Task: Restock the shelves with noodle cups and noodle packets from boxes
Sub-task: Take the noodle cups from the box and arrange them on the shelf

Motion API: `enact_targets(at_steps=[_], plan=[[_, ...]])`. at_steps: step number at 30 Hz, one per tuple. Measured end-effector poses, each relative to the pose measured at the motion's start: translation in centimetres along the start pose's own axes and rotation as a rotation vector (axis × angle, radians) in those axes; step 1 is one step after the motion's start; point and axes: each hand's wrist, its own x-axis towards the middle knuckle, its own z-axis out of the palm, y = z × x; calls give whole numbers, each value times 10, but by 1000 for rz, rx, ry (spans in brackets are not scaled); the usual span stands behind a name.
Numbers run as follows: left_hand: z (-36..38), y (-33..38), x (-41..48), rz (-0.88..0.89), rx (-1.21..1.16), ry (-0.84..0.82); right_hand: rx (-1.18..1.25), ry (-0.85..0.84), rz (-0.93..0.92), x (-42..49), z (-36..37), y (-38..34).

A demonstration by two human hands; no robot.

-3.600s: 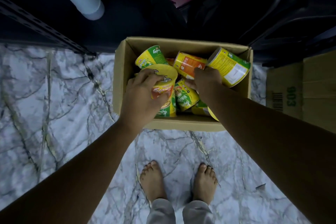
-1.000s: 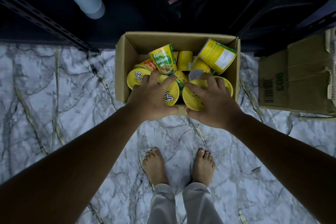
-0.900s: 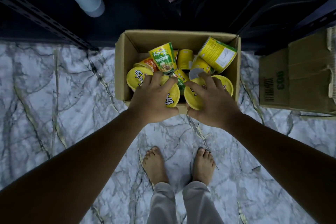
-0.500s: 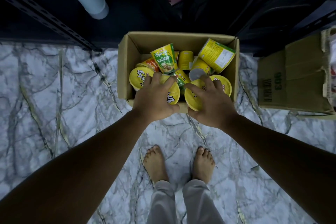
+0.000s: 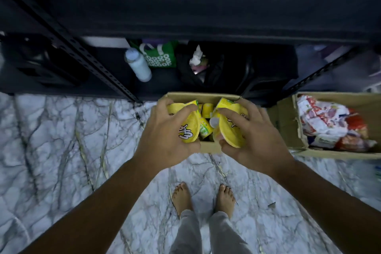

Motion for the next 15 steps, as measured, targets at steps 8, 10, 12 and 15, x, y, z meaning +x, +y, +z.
enact_targets(at_steps=[8,10,12,15], plan=[[-200,85,-44,199,89,144,15,208,-134,-25,-172,-122],[-242,102,-50,255,91,175,13,253,-175,-25,-205,-147],[-280,117,-54,301,86,190,22,289,-210,-23,-236,-169],[-331,135,-56,351,92,220,41,344,-261,-17,-280,-197]])
